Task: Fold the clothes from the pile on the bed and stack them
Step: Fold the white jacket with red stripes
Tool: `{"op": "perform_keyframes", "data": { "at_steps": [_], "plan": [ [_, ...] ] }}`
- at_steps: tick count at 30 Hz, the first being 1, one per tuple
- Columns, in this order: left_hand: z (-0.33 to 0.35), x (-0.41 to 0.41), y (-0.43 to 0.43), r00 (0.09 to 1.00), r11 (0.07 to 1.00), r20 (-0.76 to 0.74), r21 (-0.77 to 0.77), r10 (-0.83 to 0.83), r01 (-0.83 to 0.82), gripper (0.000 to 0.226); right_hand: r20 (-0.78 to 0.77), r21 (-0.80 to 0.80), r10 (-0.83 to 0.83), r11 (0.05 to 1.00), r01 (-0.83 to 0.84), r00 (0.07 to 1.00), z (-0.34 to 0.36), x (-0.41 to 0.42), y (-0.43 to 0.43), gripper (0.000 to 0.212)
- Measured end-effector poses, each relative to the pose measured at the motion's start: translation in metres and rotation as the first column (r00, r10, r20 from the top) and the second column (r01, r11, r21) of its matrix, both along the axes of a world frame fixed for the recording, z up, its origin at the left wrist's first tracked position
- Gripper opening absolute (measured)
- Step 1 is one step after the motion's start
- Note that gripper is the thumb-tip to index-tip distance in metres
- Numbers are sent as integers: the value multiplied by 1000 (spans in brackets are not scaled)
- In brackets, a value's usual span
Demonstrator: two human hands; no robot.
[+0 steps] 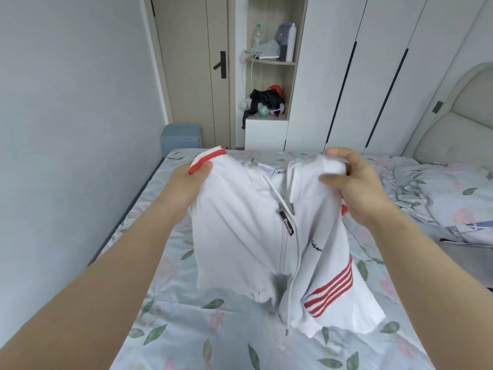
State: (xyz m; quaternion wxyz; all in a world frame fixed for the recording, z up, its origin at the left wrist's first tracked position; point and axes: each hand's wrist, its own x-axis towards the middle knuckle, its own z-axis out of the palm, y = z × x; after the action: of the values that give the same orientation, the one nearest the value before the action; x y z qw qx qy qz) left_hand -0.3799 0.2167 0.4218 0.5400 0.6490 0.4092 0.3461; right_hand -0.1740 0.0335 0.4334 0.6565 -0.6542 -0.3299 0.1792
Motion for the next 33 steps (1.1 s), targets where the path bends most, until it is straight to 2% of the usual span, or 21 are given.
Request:
{"op": "perform_keyframes", "data": {
  "at_steps": [2,4,5,8,10,13,15,16,17,18,20,21,22,24,25,27,28,30,33],
  "plan": [
    [21,0,-8,992,1000,123,26,-1,-2,13,139,123,-128,986,111,982,27,1,-14,45],
    [37,-1,-14,980,998,198,67,-34,21,13,280,162,-238,967,199,930,48,3,-30,42],
    [42,-2,-16,983,993,175,109,-53,34,13,362,110,-261,965,237,895,52,6,-37,43],
    [43,-8,-21,996,960,-59,266,-69,83,17,529,-141,-200,938,317,825,43,14,-55,47],
    [35,-12,-27,988,948,-142,302,-62,103,16,552,-212,-171,918,336,816,29,19,-69,48],
    [27,-16,-42,993,953,-116,296,-33,67,14,580,-283,-145,887,365,801,21,23,-92,50],
    [26,-14,-52,990,935,-142,350,-2,52,13,542,-402,-116,834,378,832,15,27,-103,50],
    [26,-13,-57,978,914,-210,401,19,68,14,519,-478,-98,791,383,849,11,29,-108,47],
    [25,-12,-62,943,874,-326,475,68,101,19,512,-558,-70,731,393,856,5,31,-113,40],
    [22,-12,-67,867,818,-473,555,159,153,24,527,-635,-24,653,413,849,-1,30,-118,31],
    [13,-14,-79,653,733,-686,616,320,288,33,589,-722,84,503,476,804,-16,26,-131,23],
    [7,-15,-87,601,758,-730,581,325,297,35,606,-727,103,476,496,789,-26,24,-136,23],
    [0,-17,-93,597,807,-748,527,290,268,35,597,-727,96,484,487,796,-34,22,-142,22],
    [-18,-20,-106,690,883,-692,438,211,169,33,470,-693,-13,613,378,882,-50,18,-149,15],
    [-26,-21,-113,773,926,-611,368,172,85,33,338,-640,-104,703,309,935,-56,16,-150,12],
    [-32,-21,-129,931,995,-351,67,97,-78,30,5,-509,-239,835,208,971,-61,10,-153,7],
    [-32,-20,-136,974,989,-212,-100,83,-106,30,-104,-438,-252,880,183,962,-62,7,-154,7],
    [-28,-18,-149,996,962,-15,-259,86,-87,27,-165,-316,-237,932,176,957,-58,0,-156,6],
    [-12,-16,-162,975,962,168,-256,145,-99,24,-109,-136,-257,961,241,960,-40,-8,-157,15]
  ]
}}
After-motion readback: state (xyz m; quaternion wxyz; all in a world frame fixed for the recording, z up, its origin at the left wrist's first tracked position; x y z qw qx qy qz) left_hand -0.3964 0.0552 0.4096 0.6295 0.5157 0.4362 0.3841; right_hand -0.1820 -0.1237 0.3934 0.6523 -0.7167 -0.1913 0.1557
